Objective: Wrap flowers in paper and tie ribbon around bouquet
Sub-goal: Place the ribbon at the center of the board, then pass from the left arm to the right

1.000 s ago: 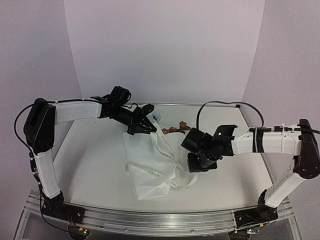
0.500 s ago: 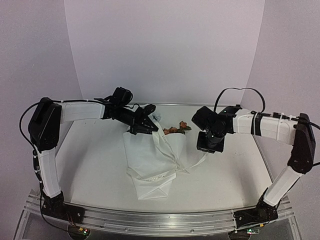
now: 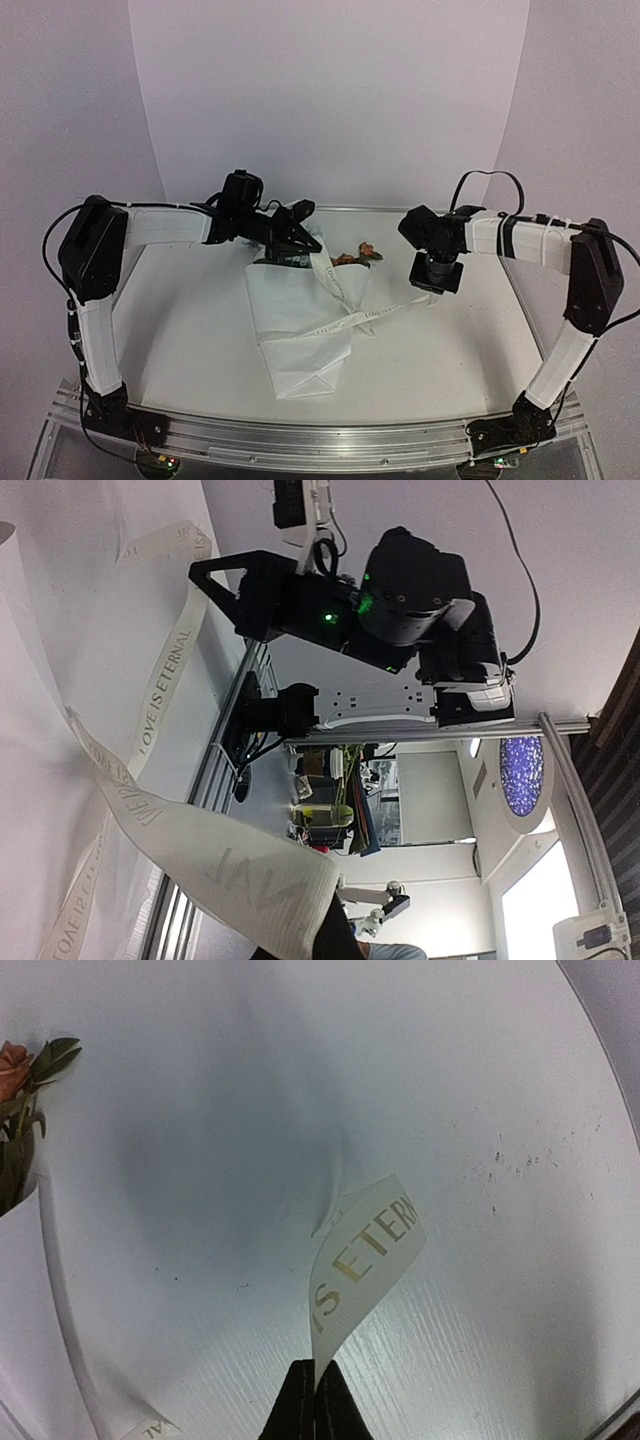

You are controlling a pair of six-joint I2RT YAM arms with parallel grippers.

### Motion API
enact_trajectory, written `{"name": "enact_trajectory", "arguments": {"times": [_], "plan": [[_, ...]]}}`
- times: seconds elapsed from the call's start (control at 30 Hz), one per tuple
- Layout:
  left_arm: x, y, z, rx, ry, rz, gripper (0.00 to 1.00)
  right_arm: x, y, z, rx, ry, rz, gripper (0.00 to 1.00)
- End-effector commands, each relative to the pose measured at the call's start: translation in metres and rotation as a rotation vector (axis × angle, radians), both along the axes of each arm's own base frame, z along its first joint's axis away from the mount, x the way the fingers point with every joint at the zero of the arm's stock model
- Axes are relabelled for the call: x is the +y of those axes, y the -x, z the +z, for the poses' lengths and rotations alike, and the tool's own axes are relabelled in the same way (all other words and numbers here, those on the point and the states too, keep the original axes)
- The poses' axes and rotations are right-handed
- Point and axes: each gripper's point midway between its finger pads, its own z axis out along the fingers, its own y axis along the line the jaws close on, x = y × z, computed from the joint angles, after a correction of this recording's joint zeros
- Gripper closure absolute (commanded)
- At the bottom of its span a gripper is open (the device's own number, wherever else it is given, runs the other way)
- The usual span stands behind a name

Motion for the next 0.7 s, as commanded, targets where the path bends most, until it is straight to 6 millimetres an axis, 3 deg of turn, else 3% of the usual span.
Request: {"name": "enact_trajectory", "arguments": {"times": [0.0,0.17,0.3,0.4,0.5,0.67], "plan": [[0.000,-0.006,0.010,-0.023,0.047,-0.010,1.00,0.004,0.004,-0.020,0.040,0.009,0.046,0.90],[-0.003,-0.013,0.007,0.006,0.043,0.008,1.00,0.005,0.014,-0.015,0.014,-0.027,0.148,0.57],[-0.005,-0.018,0.008,0.018,0.052,0.018,1.00,0.012,0.021,0.010,-0.054,-0.063,0.300,0.41],[-0.007,-0.021,0.006,0.028,0.048,0.024,1.00,0.044,0.027,0.033,-0.125,-0.141,0.500,0.39],[-0.008,-0.023,0.004,0.038,0.044,0.031,1.00,0.098,0.042,0.054,-0.196,-0.215,0.774,0.36],[-0.010,-0.027,0.003,0.049,0.044,0.040,1.00,0.171,0.064,0.067,-0.219,-0.205,1.120,0.47]]}}
